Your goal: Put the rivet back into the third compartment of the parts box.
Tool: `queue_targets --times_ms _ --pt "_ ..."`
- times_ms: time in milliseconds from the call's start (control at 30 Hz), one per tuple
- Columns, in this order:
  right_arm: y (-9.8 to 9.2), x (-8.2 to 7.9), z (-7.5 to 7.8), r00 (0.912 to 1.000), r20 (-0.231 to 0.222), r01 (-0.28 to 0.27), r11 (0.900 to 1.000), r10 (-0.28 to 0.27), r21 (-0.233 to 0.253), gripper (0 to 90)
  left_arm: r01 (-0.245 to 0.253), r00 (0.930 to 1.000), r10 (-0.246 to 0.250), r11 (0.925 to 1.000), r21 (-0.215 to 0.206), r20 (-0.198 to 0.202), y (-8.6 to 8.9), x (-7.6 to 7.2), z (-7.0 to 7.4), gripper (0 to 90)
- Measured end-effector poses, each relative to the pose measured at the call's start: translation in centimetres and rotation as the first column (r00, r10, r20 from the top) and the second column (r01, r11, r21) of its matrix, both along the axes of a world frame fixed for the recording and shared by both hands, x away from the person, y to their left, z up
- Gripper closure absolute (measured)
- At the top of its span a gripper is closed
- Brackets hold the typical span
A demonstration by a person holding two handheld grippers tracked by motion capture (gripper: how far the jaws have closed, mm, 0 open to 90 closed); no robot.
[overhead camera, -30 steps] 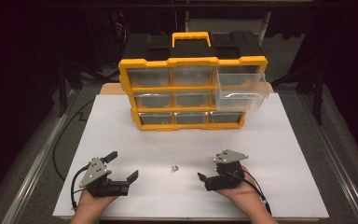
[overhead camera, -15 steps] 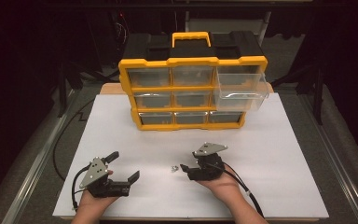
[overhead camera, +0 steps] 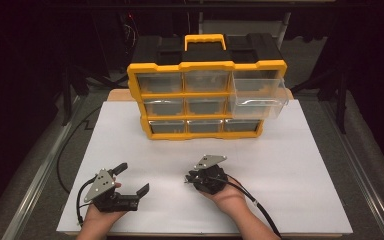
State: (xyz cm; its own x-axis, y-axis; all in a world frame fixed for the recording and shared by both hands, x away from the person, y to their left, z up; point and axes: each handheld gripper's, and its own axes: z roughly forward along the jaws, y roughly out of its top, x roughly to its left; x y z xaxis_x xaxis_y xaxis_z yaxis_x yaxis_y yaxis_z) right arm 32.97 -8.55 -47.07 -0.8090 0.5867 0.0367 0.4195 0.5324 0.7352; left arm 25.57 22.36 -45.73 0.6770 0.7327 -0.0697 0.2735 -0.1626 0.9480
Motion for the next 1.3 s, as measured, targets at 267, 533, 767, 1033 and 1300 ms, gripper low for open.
queue_targets --times_ms 267,533,767,1033,1300 --pt "0.2 0.2 -0.5 0.9999 -0.012 -0.01 1.0 0.01 -0.023 81.4 0.0 1.0 0.0 1.0 -0.002 -0.001 0.1 0.0 0.0 0.3" --pt "0.3 0.2 -0.6 0.9984 0.022 -0.051 0.997 0.053 -0.054 84.3 -0.004 1.0 0.004 1.0 -0.005 0.003 0.1 -0.1 0.0 0.3" --pt "-0.3 0.1 0.3 0.9979 0.028 -0.058 0.997 0.059 -0.054 84.5 -0.008 0.9999 0.008 1.0 -0.002 0.006 0.1 -0.1 0.0 0.3" --pt "-3.6 -0.1 2.3 0.9988 -0.005 -0.049 0.994 0.048 -0.103 84.3 -0.015 0.9999 0.015 0.9999 0.006 0.006 0.1 0.0 -0.1 0.3" --pt "-8.1 -0.6 4.2 0.9953 -0.096 -0.029 0.982 0.011 -0.187 84.4 -0.019 0.9994 0.018 0.9997 0.015 0.031 -0.2 0.1 -0.1 0.3"
